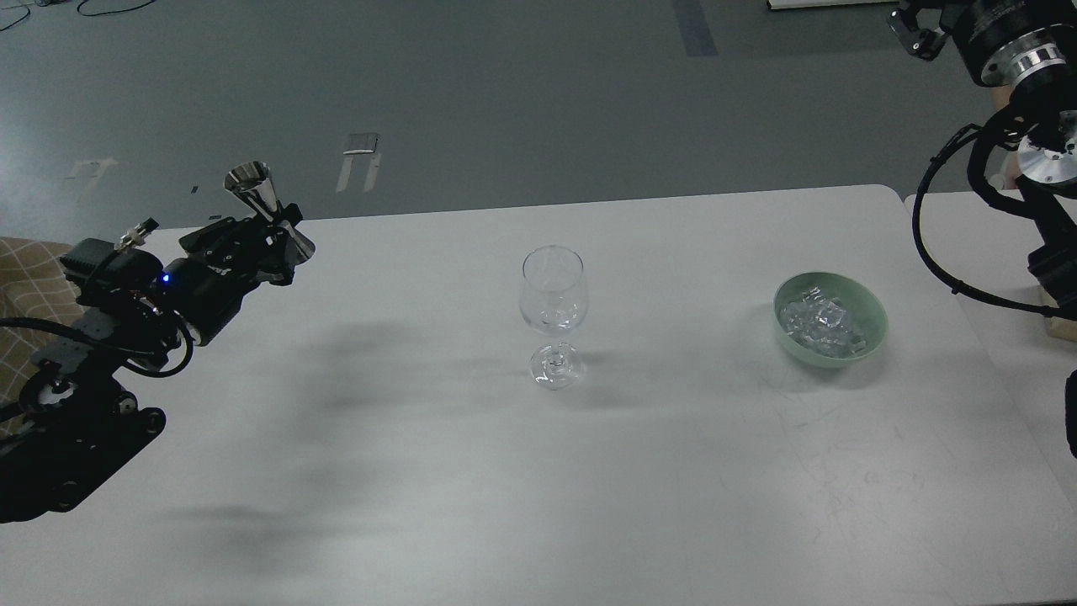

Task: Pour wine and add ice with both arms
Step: 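Lift the jigger with the left gripper toward the wine glass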

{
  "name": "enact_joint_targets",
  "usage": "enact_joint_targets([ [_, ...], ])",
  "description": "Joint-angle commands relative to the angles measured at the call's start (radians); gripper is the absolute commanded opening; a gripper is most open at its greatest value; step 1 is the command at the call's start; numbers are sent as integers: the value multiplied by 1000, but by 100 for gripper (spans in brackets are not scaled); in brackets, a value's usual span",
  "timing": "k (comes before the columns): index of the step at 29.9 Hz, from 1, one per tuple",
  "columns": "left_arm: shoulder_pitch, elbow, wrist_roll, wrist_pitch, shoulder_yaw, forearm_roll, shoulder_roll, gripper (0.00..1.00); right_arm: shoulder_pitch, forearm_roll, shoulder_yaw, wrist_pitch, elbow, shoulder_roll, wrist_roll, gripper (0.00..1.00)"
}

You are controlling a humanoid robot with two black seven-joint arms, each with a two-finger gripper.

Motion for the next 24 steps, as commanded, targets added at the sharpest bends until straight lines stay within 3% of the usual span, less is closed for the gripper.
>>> enact_joint_targets([
  [1,-38,-32,-4,2,6,49,-6,10,-1,0,0,0,0,-1,0,100],
  [7,-104,-69,-25,2,46,100,-25,10,-1,0,0,0,1,-1,0,100],
  [24,-192,-97,-33,0,206,135,-144,11,-9,0,-2,2,-8,-9,2,100],
])
